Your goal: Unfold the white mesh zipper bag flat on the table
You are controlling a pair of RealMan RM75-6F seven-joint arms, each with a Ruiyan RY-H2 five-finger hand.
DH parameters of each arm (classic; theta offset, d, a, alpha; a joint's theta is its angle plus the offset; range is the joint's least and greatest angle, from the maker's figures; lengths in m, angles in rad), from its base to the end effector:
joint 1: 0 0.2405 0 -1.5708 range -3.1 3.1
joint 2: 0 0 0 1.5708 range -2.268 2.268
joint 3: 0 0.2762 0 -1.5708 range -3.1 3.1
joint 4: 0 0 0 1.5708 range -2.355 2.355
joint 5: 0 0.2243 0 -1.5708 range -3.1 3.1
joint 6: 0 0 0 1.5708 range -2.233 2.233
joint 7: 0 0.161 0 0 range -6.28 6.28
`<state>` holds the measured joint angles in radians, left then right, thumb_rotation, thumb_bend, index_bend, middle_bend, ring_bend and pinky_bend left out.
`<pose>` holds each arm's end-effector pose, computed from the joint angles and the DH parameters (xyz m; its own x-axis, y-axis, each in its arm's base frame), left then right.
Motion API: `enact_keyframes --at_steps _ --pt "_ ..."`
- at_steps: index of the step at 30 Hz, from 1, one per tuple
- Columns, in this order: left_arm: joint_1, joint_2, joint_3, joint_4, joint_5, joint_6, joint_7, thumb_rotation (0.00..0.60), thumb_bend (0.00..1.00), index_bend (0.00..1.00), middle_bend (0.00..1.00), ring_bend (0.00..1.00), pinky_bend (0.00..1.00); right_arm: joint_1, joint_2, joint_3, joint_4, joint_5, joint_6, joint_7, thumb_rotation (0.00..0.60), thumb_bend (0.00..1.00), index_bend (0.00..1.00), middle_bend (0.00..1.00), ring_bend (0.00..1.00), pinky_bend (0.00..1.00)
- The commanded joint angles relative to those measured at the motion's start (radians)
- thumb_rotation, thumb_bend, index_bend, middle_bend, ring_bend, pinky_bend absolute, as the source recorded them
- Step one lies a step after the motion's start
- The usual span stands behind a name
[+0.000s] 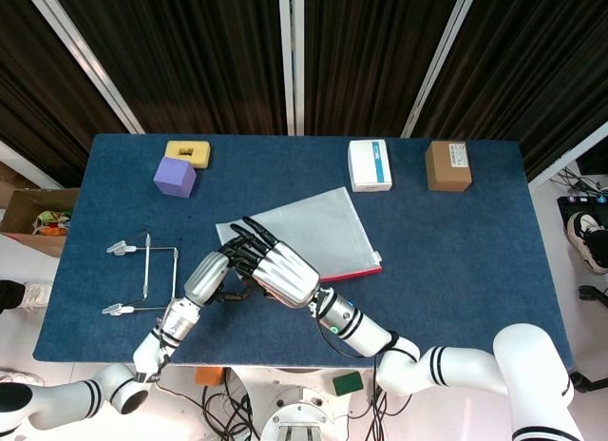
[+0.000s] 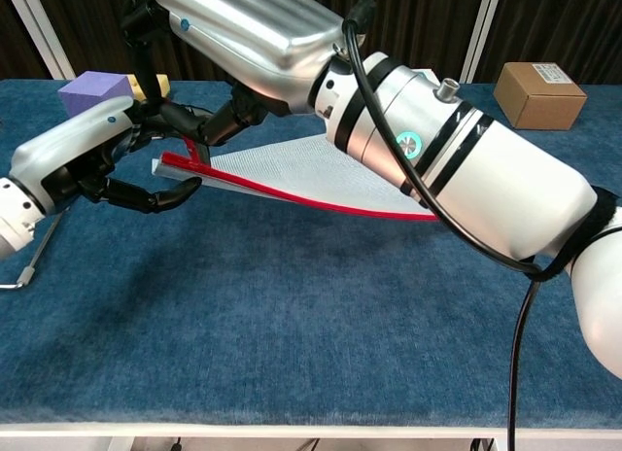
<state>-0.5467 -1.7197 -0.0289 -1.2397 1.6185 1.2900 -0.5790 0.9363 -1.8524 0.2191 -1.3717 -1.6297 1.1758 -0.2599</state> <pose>-0.1852 0.3022 -0.0618 -0.2064 0.3956 0.8949 0.8440 -0.3907 0.3674 0.0215 -0.3186 -0.0834 0.2479 0.0509 0.9674 -0.5336 -0.8264 0.1802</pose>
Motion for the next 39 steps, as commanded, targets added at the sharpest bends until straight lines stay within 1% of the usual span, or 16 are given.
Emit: enact_keyframes --at_steps 1,7,13,18,23,31,35,39 --pt "0.003 -0.005 -0.005 -0.001 -0.006 0.009 -0.041 0.6 0.45 0.59 0.24 0.09 0.14 -0.003 0.002 -0.003 0.002 -0.001 0.003 0.001 0.6 0.48 0.67 0.28 0.0 0.0" --pt "0.006 0.003 -0.004 0.002 -0.006 0.016 -0.111 0.6 0.49 0.62 0.25 0.1 0.14 -0.021 0.01 -0.024 0.016 -0.014 0.025 0.007 0.6 0.48 0.67 0.28 0.0 0.0" --pt "0.013 0.014 -0.007 -0.01 -0.023 0.016 -0.245 0.6 0.49 0.62 0.26 0.1 0.14 -0.047 0.027 -0.07 0.04 -0.059 0.062 0.003 0.6 0.48 0.67 0.28 0.0 0.0" --pt "0.021 0.021 -0.01 -0.012 -0.034 0.019 -0.38 0.6 0.5 0.62 0.26 0.1 0.14 -0.073 0.041 -0.107 0.066 -0.092 0.093 -0.004 0.6 0.48 0.67 0.27 0.0 0.0" --pt "0.023 0.033 -0.018 -0.023 -0.05 0.008 -0.526 0.6 0.51 0.63 0.26 0.1 0.14 -0.093 0.053 -0.126 0.082 -0.108 0.109 -0.007 0.6 0.48 0.67 0.27 0.0 0.0" --pt "0.028 0.032 -0.03 0.001 -0.064 0.004 -0.654 0.6 0.51 0.63 0.26 0.1 0.14 -0.119 0.067 -0.148 0.102 -0.124 0.125 -0.005 0.6 0.48 0.67 0.27 0.0 0.0" --pt "0.035 0.022 -0.04 0.041 -0.076 0.012 -0.65 0.6 0.51 0.63 0.26 0.1 0.14 -0.145 0.088 -0.169 0.096 -0.134 0.141 -0.008 0.6 0.48 0.67 0.27 0.0 0.0" --pt "0.045 0.013 -0.046 0.09 -0.086 0.018 -0.624 0.6 0.51 0.63 0.26 0.1 0.14 -0.196 0.136 -0.207 0.075 -0.142 0.178 -0.018 0.6 0.48 0.67 0.27 0.0 0.0"
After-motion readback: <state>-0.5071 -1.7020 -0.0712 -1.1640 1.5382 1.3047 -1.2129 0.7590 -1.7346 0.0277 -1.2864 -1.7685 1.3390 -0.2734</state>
